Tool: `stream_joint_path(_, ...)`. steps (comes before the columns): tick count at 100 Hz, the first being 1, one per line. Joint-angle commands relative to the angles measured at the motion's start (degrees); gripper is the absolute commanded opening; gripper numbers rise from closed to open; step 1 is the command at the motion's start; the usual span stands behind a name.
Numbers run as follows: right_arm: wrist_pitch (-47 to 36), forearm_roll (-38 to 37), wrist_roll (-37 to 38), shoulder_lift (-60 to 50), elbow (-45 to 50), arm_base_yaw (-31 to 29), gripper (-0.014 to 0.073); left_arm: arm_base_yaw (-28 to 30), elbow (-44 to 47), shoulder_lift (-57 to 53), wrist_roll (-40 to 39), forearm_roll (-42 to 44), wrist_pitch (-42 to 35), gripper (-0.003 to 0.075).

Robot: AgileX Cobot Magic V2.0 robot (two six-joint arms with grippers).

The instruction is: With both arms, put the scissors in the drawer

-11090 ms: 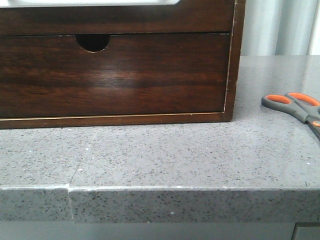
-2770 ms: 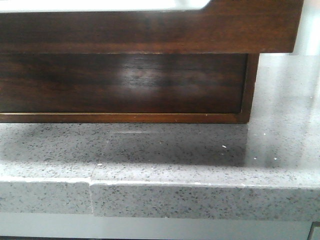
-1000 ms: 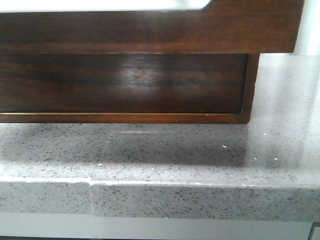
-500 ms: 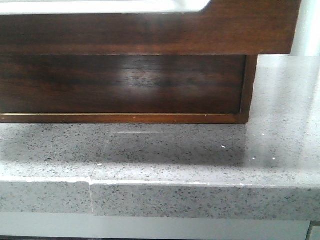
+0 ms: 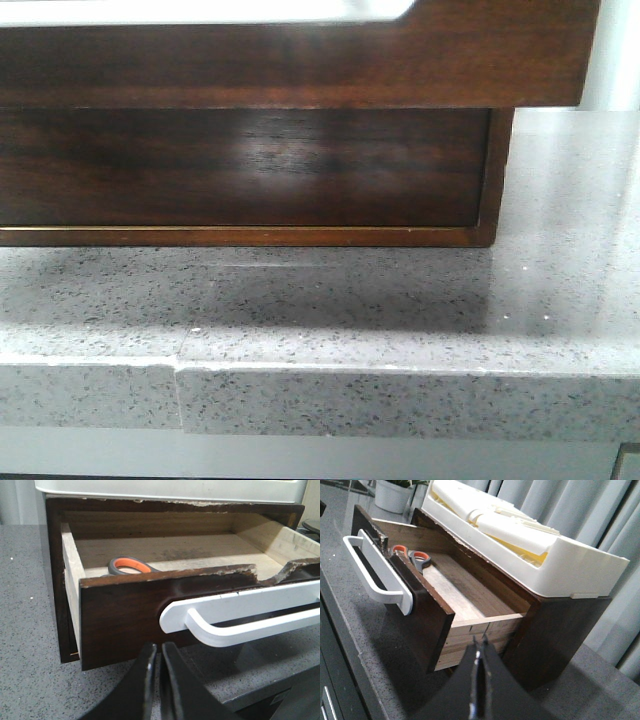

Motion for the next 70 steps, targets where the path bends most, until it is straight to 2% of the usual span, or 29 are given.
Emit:
stream_joint_path(1, -4.99, -2.09, 0.19, -1.36, -0.50, 0.12, -0.0046, -0.20, -1.36, 0.72, -0.02, -1.69, -3.86, -0.0020)
stream_joint_path(60, -5.02, -2.09, 0.19, -2.12, -0.48, 0.12, -0.0046, -0.20, -0.56, 0.72, -0.02, -0.46, -3.99, -0.0020)
stream_joint_path(70, -5.02, -2.09, 0.19, -2.12, -0.48, 0.12, -0.0046, -0.10, 0.63, -0.49, -0.02, 2.68, -8.60, -0.0020)
